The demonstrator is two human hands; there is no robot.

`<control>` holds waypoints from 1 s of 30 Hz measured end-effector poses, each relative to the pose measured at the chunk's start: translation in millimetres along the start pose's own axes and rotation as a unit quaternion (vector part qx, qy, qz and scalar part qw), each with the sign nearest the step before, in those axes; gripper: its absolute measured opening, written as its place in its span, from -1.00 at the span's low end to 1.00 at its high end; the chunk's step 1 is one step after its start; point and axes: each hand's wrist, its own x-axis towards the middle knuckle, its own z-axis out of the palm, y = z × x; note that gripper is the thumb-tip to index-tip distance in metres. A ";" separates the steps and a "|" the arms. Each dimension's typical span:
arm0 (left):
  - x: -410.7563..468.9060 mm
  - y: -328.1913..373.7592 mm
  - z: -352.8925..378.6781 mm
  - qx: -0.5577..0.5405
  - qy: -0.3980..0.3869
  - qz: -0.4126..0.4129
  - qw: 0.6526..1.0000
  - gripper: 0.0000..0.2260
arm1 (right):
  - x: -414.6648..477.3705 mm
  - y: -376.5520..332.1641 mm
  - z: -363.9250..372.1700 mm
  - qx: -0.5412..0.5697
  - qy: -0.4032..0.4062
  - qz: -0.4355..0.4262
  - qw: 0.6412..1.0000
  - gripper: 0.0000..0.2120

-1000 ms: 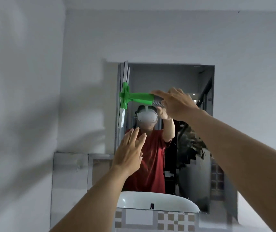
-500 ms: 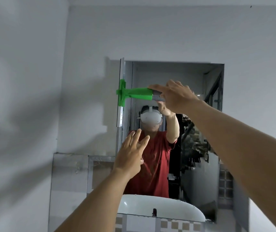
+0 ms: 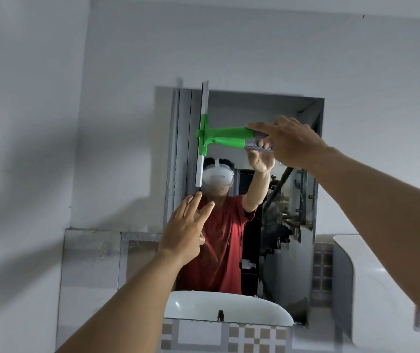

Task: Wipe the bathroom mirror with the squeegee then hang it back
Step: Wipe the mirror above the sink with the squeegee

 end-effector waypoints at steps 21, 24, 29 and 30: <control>-2.9 4.5 -7.6 -0.015 -0.008 -0.006 1.000 -0.18 | -74.1 67.9 -14.3 0.033 -0.028 0.146 0.988 -0.40; -2.4 3.8 -8.0 -0.015 -0.011 -0.005 1.000 -0.16 | -83.0 71.3 -9.0 0.052 -0.014 0.161 0.985 -0.44; -2.7 2.4 -9.4 -0.010 -0.009 0.002 1.000 -0.15 | -97.0 69.6 6.8 0.109 0.005 0.223 0.969 -0.44; -2.9 2.5 -9.9 -0.012 -0.007 0.003 1.000 -0.15 | -100.5 68.1 9.0 0.120 0.008 0.234 0.965 -0.45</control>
